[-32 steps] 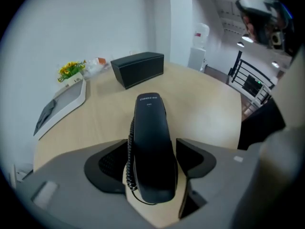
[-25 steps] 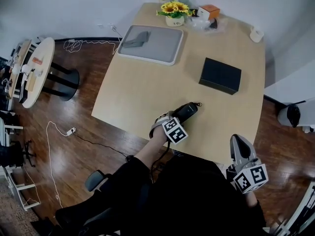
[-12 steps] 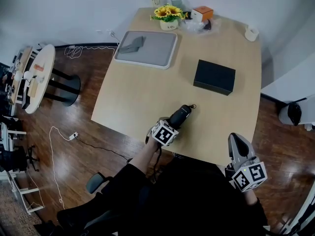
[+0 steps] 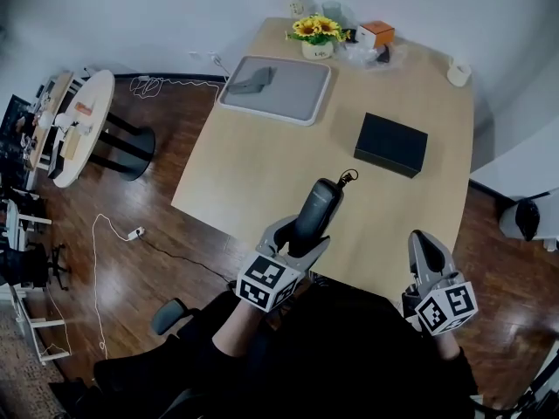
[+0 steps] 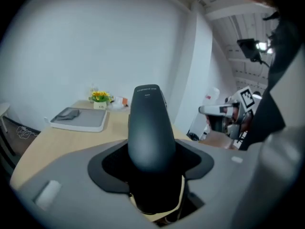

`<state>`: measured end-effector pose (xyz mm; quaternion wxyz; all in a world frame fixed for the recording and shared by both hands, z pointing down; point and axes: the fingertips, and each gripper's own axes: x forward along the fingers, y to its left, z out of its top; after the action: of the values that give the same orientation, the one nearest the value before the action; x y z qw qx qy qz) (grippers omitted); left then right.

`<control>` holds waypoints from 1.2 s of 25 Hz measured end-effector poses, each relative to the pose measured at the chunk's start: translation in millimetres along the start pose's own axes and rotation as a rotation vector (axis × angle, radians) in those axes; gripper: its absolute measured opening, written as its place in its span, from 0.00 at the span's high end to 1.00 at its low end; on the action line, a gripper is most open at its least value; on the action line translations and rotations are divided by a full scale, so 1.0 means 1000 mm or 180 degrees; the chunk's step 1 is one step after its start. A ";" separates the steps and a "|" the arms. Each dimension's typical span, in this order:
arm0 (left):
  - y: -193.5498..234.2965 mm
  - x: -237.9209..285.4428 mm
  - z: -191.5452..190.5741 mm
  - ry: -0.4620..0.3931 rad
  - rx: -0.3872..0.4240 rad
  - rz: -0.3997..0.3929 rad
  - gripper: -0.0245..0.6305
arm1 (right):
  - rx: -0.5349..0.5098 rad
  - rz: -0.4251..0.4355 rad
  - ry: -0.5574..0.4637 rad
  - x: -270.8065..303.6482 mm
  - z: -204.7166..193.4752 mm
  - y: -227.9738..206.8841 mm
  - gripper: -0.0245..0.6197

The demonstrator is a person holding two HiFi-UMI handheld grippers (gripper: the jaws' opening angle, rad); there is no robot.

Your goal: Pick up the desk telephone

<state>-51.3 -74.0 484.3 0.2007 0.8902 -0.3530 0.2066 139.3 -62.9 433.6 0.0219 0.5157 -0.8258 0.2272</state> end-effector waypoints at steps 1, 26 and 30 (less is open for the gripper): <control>-0.002 -0.012 0.012 -0.0150 -0.0019 0.0039 0.56 | -0.0004 0.0013 -0.0013 0.001 0.002 0.000 0.96; -0.025 -0.072 0.059 -0.0967 -0.0219 0.0235 0.56 | -0.0056 0.0170 -0.0115 0.004 0.017 0.010 0.96; -0.025 -0.071 0.062 -0.0985 -0.0204 0.0210 0.56 | -0.0051 0.0136 -0.0119 0.002 0.017 0.008 0.96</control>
<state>-67.4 -49.7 391.1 0.1653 0.8924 -0.4152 0.0620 134.3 -68.4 416.2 0.0057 0.5020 -0.8386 0.2114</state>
